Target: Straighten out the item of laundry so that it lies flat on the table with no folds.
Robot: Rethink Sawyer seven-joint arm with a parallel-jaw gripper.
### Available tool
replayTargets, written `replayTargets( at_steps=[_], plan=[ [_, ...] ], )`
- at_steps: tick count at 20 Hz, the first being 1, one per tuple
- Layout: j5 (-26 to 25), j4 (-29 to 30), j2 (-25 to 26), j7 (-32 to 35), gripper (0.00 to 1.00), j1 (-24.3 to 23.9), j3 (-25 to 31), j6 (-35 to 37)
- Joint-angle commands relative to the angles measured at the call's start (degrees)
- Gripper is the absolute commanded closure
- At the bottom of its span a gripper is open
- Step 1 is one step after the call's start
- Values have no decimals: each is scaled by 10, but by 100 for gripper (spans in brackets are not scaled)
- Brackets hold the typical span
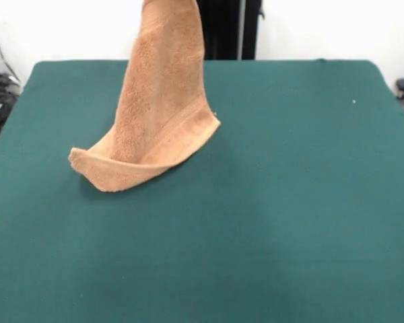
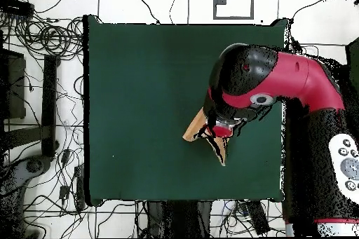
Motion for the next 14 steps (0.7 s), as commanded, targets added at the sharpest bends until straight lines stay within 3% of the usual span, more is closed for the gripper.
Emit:
replayTargets(
  at_steps=[1, 5, 9, 14],
  plan=[
    [19, 102, 30, 56, 100, 0, 33, -172],
    [15, 104, 47, 66, 100, 1, 36, -243],
    [8, 107, 52, 69, 100, 4, 30, -270],
    [27, 81, 56, 84, 100, 16, 28, -243]
  ],
)
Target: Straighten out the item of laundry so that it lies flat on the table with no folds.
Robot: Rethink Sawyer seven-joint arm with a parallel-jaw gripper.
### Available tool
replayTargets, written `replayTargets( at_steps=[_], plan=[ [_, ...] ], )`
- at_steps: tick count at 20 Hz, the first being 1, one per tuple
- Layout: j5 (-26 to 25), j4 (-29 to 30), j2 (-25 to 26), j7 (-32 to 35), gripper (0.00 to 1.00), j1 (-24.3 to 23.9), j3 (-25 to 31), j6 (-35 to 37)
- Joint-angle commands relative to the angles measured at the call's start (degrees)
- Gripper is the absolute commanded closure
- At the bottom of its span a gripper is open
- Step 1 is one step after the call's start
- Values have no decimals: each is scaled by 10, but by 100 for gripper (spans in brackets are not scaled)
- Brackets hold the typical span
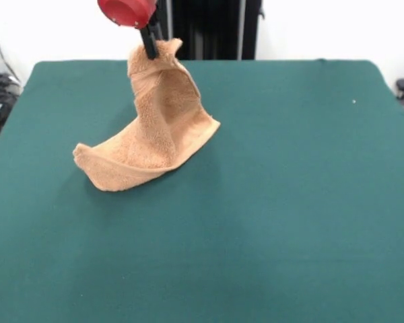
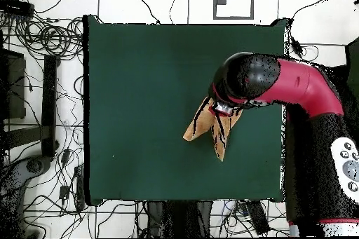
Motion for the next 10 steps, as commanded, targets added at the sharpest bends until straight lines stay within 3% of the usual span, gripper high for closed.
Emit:
replayTargets(
  at_steps=[1, 10],
  plan=[
    [23, 57, 47, 84, 100, 30, 27, 12],
    [37, 27, 45, 98, 100, 40, 24, 75]
  ],
)
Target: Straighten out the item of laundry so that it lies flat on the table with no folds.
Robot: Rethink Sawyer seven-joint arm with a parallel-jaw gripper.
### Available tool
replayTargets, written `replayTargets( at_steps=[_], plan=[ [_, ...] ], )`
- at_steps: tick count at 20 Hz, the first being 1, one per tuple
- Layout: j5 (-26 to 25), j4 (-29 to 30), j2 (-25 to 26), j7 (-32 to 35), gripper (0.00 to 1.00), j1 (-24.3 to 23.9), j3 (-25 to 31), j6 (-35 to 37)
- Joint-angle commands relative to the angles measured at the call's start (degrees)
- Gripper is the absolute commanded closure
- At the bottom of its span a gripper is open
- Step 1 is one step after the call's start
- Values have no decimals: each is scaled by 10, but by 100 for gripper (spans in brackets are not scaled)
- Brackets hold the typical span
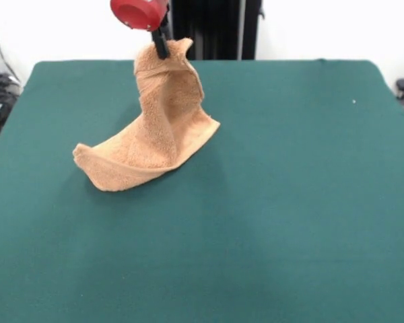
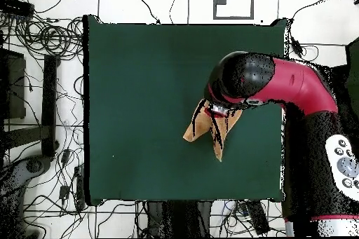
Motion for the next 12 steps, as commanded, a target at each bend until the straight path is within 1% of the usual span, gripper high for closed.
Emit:
replayTargets(
  at_steps=[1, 4, 6, 10, 12],
  plan=[
    [43, 27, 42, 101, 100, 29, 31, 35],
    [73, 18, 51, 104, 100, 20, 49, -25],
    [84, 4, 60, 104, 100, 17, 55, -68],
    [93, -36, 77, 96, 100, 10, 64, -193],
    [87, -65, 86, 84, 100, 9, 66, -221]
  ],
)
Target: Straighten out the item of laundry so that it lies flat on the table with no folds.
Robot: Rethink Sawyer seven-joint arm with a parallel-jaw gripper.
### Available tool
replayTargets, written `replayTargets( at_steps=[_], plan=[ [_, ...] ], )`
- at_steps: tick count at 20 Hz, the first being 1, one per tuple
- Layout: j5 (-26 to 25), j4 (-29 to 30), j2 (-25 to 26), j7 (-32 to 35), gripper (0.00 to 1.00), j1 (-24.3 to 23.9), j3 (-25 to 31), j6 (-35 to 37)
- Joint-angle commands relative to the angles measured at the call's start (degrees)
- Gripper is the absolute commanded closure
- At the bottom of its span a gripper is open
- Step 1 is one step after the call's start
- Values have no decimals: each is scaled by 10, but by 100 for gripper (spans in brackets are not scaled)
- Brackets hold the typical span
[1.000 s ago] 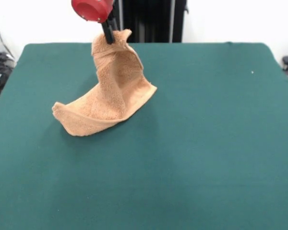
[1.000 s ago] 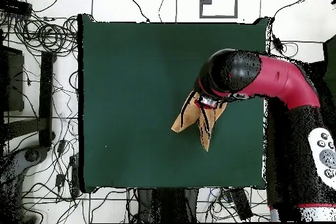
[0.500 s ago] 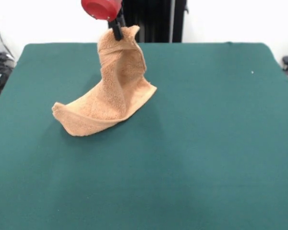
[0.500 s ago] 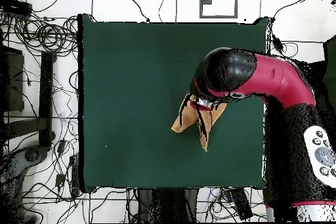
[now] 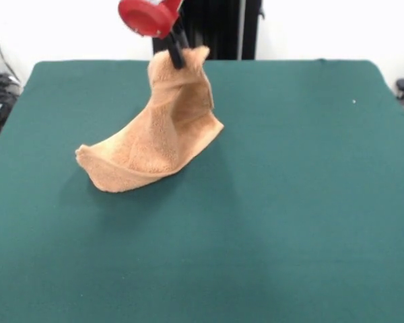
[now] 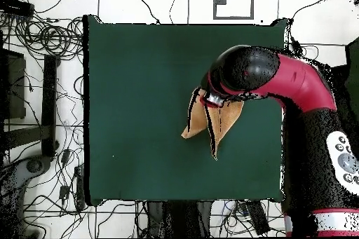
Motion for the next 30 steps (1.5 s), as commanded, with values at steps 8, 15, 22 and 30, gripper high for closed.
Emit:
replayTargets(
  at_steps=[8, 15, 22, 30],
  plan=[
    [11, -167, 108, 0, 100, -6, 91, -182],
    [-18, -252, 132, -83, 100, -4, 104, -122],
    [-27, -277, 137, -134, 100, -13, 120, -53],
    [-56, -386, 142, -226, 100, -20, 136, 234]
  ],
)
